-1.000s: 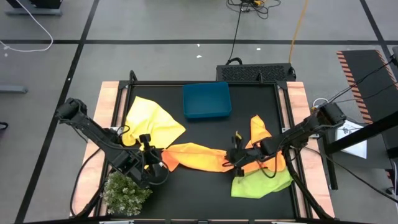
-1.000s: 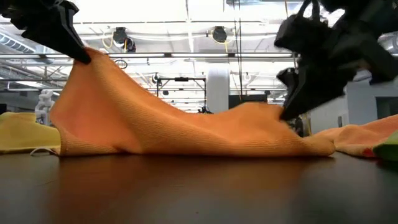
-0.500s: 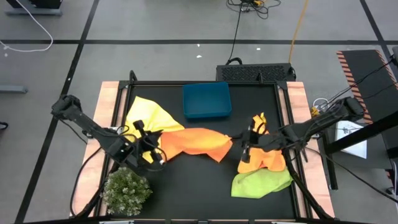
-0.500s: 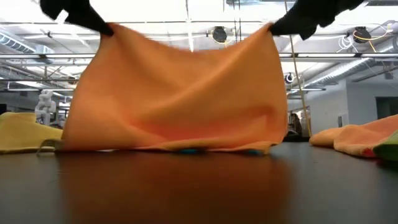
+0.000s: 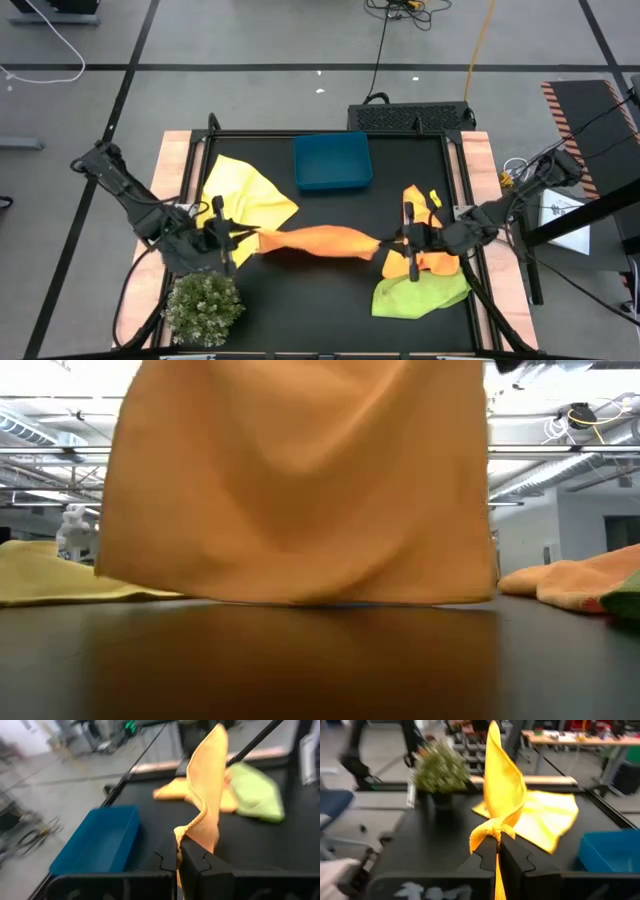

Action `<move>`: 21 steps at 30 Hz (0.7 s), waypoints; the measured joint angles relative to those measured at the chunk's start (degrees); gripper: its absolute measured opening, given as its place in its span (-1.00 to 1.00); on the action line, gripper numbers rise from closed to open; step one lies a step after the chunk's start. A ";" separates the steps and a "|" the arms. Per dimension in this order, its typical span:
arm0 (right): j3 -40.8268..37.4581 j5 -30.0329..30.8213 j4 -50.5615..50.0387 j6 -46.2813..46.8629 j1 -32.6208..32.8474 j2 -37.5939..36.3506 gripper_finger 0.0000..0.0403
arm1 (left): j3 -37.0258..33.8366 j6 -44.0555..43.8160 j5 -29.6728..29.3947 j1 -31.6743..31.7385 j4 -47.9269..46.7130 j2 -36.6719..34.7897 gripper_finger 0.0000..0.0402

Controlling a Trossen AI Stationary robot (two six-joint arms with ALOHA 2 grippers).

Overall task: Fold microfiber towels
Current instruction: Fold the left orange microfiber towel

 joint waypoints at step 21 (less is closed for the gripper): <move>0.43 0.34 -11.01 20.89 -0.48 2.57 -1.00 | 0.00 -33.88 0.26 -4.12 -29.27 -1.20 -0.99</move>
